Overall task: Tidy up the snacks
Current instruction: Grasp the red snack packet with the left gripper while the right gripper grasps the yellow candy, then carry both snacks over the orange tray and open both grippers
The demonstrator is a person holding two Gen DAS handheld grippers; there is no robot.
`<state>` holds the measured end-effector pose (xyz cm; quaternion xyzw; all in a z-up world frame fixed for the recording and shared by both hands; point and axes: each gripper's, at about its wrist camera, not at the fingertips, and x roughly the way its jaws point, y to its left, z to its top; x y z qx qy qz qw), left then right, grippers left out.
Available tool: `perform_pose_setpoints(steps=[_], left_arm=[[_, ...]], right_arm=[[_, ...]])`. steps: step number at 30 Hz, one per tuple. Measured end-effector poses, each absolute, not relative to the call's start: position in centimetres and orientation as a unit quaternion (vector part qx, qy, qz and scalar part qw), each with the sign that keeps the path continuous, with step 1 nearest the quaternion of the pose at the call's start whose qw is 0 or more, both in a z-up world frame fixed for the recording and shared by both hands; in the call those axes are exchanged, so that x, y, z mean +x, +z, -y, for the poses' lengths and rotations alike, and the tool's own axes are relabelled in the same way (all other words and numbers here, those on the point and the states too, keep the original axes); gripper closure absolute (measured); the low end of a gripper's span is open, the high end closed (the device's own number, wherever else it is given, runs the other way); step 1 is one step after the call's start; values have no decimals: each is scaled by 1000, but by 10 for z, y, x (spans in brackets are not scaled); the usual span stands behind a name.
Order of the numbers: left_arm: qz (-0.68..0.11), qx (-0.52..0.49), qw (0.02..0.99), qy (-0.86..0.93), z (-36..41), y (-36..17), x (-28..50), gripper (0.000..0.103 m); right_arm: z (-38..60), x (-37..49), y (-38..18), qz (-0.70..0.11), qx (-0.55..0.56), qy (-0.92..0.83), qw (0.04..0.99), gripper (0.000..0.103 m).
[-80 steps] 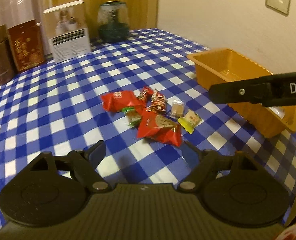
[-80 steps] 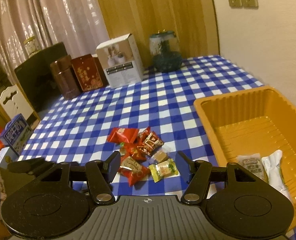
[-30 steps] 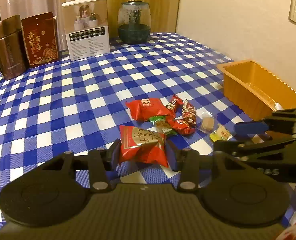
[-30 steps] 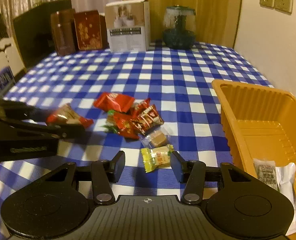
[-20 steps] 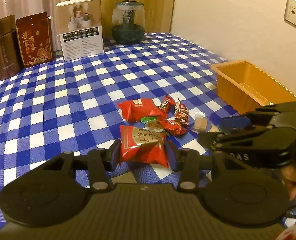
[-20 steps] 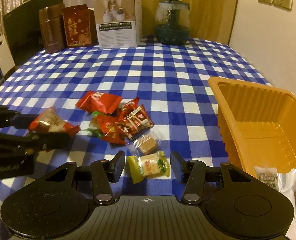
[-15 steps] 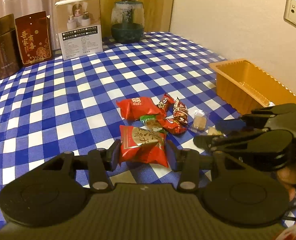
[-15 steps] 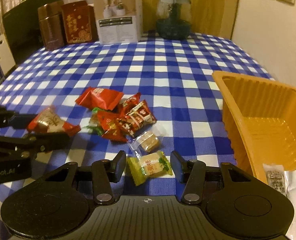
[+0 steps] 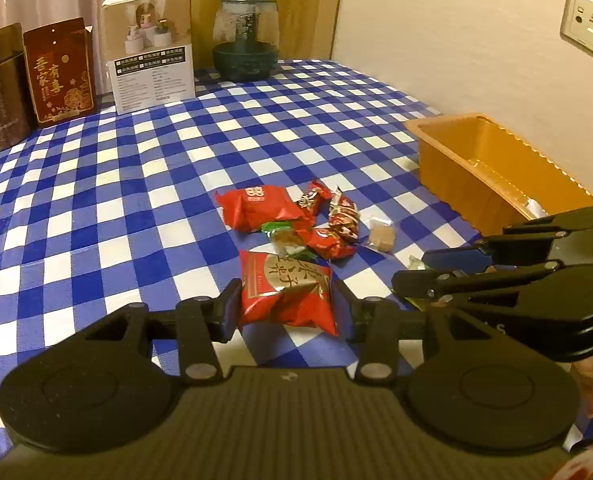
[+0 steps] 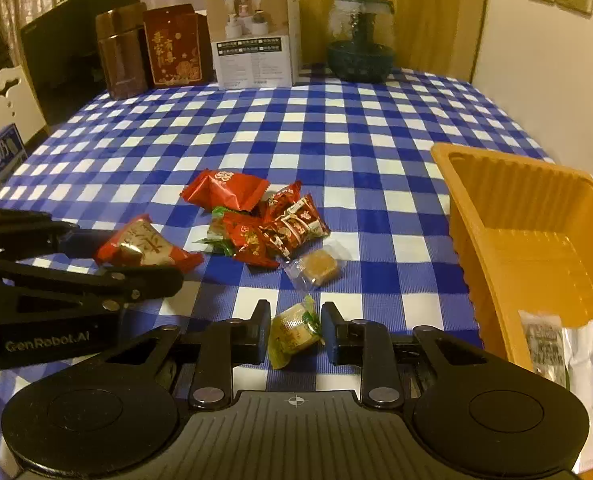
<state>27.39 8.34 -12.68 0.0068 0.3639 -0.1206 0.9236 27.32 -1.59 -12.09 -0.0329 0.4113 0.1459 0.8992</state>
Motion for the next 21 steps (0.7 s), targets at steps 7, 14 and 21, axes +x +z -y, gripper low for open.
perform_pose_setpoints(steps=[7, 14, 21], left_arm=[[-369, 5, 922, -119, -84, -129, 271, 60], [-367, -5, 923, -114, -88, -128, 273, 60], [-372, -6, 921, -116, -87, -131, 273, 60]], right_arm=[[10, 260, -132, -428, -81, 206, 876, 26], [21, 257, -133, -422, -73, 207, 880, 30], [18, 255, -127, -419, -92, 203, 880, 76]])
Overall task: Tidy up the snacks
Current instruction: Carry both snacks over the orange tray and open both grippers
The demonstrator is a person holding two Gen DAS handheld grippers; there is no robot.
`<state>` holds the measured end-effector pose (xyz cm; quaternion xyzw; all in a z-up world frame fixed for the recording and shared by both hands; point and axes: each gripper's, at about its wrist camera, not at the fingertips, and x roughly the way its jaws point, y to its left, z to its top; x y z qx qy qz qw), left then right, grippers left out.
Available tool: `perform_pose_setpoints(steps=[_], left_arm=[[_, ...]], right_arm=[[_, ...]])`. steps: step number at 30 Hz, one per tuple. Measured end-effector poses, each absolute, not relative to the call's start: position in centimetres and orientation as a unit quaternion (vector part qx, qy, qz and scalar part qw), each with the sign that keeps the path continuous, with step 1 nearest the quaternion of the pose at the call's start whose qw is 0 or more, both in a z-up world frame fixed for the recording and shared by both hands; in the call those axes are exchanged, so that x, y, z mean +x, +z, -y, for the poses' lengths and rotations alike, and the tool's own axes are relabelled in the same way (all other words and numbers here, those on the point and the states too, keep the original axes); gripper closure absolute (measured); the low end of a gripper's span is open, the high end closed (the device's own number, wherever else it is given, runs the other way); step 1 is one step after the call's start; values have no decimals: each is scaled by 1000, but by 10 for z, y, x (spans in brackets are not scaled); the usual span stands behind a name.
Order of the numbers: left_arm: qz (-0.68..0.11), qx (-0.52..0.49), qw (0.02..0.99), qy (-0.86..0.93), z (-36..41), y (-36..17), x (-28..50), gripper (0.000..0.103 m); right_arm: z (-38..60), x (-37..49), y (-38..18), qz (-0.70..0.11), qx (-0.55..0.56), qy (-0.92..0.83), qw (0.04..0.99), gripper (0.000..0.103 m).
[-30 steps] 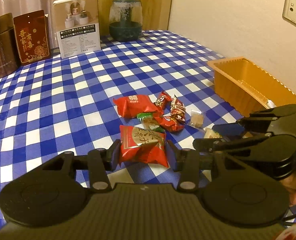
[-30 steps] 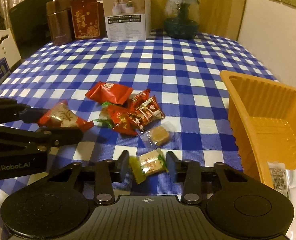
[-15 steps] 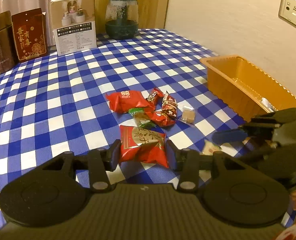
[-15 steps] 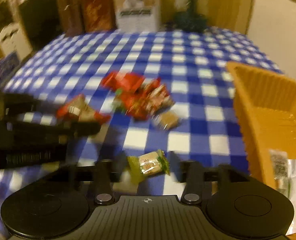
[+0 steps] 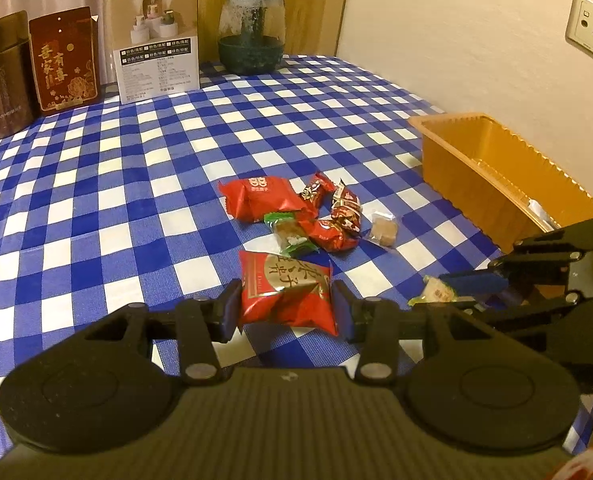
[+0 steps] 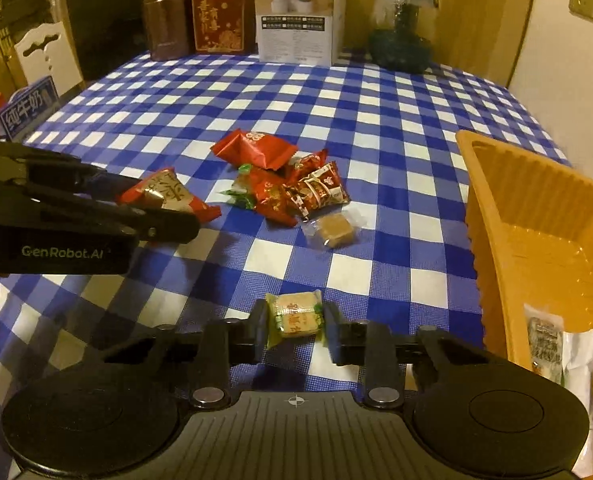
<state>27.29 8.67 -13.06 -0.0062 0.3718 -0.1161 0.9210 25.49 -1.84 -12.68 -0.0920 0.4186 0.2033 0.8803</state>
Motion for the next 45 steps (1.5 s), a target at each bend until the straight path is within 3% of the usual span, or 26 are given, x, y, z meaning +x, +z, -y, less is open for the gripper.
perform_pose_setpoints(steps=[20, 31, 45], left_arm=[[-343, -29, 933, -106, -66, -94, 254, 60], [-313, -40, 939, -138, -12, -52, 240, 60], [-310, -61, 933, -175, 72, -38, 244, 60]], right_arm=[[36, 238, -57, -341, -26, 155, 927, 77], [113, 213, -18, -316, 8, 96, 944, 77], [206, 186, -21, -317, 41, 23, 947, 77]])
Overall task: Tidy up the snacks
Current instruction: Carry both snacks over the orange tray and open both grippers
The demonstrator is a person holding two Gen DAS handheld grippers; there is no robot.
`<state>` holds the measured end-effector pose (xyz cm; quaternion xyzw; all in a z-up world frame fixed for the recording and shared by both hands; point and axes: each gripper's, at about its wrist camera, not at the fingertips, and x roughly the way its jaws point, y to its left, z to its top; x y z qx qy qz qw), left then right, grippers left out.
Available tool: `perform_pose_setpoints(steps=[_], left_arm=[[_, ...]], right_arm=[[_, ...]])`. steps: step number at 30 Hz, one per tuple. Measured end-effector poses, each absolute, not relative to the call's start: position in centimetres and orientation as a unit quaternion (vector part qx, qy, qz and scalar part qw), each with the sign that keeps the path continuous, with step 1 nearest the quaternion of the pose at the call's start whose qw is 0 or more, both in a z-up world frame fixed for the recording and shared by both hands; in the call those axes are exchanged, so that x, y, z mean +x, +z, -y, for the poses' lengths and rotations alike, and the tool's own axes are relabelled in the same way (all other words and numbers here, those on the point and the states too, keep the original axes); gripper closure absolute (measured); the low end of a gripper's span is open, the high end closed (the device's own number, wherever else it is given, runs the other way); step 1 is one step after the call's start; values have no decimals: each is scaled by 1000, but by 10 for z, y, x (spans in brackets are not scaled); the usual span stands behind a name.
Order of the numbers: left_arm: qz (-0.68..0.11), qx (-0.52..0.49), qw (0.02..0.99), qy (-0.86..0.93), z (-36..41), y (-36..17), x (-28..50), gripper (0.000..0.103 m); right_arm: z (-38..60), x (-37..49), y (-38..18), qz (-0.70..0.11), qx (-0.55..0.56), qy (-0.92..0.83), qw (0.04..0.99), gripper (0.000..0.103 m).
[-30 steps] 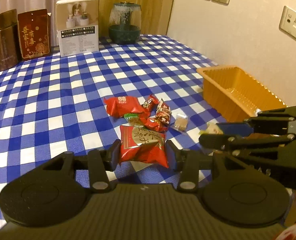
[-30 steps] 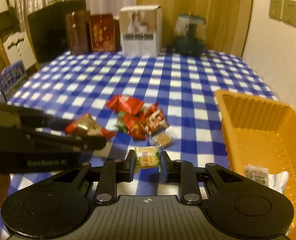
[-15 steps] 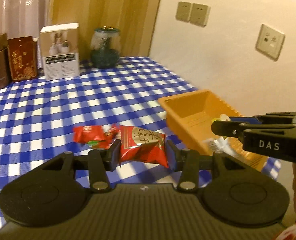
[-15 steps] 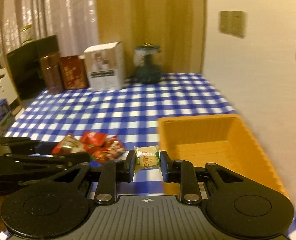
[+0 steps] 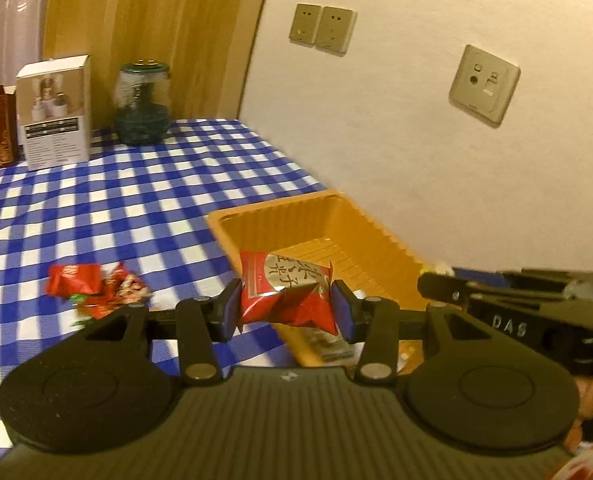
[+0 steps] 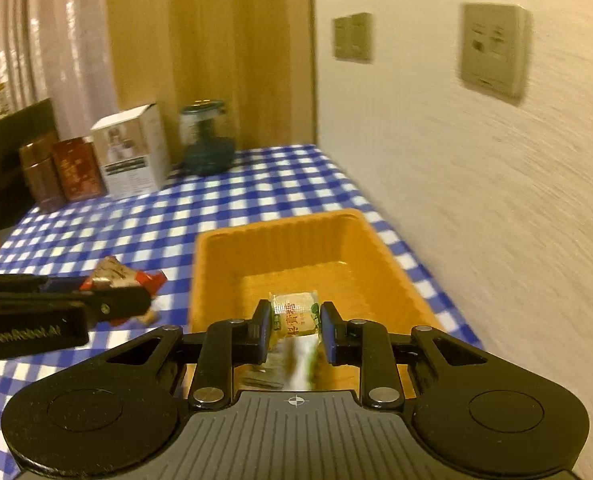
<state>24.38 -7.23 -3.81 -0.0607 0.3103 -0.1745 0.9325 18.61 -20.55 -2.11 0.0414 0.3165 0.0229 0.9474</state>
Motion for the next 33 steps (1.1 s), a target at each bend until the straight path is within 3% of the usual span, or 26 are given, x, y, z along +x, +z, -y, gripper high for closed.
perform_pose_setpoints(steps=[22, 25, 26, 33], left_arm=[[-294, -14, 939, -176, 141, -83, 240, 59], [-289, -11, 940, -181, 143, -87, 239, 53], [-285, -7, 942, -180, 143, -88, 239, 47], [-273, 10, 948, -164, 139, -91, 236, 46]], right_arm=[[249, 193, -43, -323, 56, -7, 945, 77], [249, 193, -45, -324, 61, -8, 944, 77], [249, 193, -46, -324, 62, -8, 944, 77], [250, 189, -48, -326, 75, -8, 942, 76]])
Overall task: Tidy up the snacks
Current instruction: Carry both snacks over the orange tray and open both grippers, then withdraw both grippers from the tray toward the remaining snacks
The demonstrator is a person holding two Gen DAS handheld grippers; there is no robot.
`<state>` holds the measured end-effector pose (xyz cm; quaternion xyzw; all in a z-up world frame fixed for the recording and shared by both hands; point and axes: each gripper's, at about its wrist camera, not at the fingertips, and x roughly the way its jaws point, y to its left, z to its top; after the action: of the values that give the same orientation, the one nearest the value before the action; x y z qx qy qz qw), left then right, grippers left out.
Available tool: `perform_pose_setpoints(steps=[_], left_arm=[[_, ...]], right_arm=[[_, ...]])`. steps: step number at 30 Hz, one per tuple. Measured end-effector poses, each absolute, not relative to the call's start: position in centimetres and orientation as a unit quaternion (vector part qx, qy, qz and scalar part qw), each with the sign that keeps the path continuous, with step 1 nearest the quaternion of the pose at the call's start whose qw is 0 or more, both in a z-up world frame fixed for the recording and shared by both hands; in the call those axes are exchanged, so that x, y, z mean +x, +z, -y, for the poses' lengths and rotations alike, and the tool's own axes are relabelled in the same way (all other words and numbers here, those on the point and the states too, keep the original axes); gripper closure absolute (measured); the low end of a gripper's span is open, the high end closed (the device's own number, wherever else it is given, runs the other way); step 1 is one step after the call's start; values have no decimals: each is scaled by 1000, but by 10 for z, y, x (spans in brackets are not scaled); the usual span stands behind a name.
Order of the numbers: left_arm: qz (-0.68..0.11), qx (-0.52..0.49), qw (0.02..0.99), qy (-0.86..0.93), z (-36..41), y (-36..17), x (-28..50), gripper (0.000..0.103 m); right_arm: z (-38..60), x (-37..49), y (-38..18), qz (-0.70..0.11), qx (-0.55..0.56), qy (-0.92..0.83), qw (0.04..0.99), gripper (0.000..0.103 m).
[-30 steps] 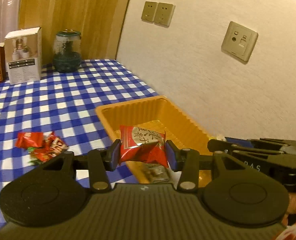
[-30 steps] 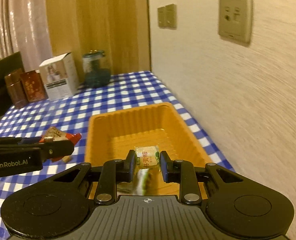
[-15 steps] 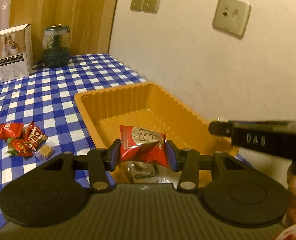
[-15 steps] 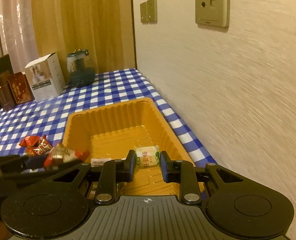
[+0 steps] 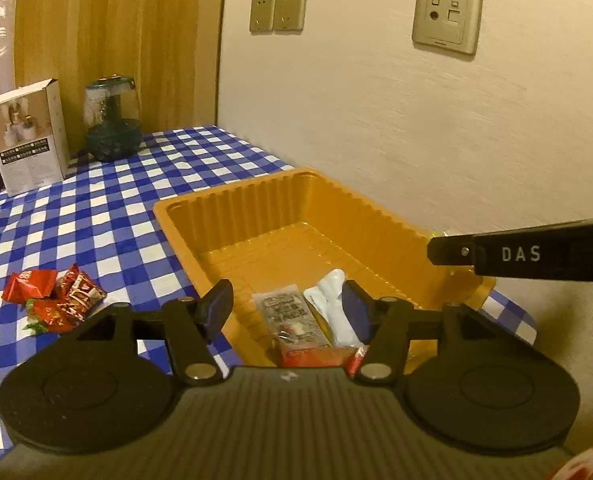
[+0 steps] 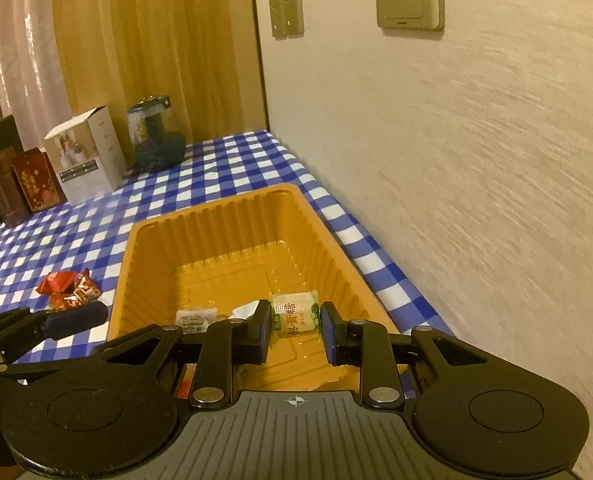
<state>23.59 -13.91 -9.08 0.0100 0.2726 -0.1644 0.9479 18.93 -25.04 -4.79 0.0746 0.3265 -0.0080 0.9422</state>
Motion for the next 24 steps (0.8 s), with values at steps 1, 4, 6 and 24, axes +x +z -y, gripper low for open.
perform_pose_setpoints(steps=[1, 4, 6, 24], left_arm=[[-271, 10, 949, -162, 138, -91, 236, 46], [-269, 8, 950, -156, 135, -90, 236, 46], [-269, 5, 951, -153, 134, -90, 236, 46], [-271, 0, 950, -154, 130, -90, 238, 46]], right_arm=[[250, 189, -48, -326, 75, -8, 942, 76], [249, 188, -47, -326, 77, -7, 942, 76], [249, 188, -47, -324, 80, -6, 943, 76], [260, 185, -48, -301, 133, -16, 944, 37]])
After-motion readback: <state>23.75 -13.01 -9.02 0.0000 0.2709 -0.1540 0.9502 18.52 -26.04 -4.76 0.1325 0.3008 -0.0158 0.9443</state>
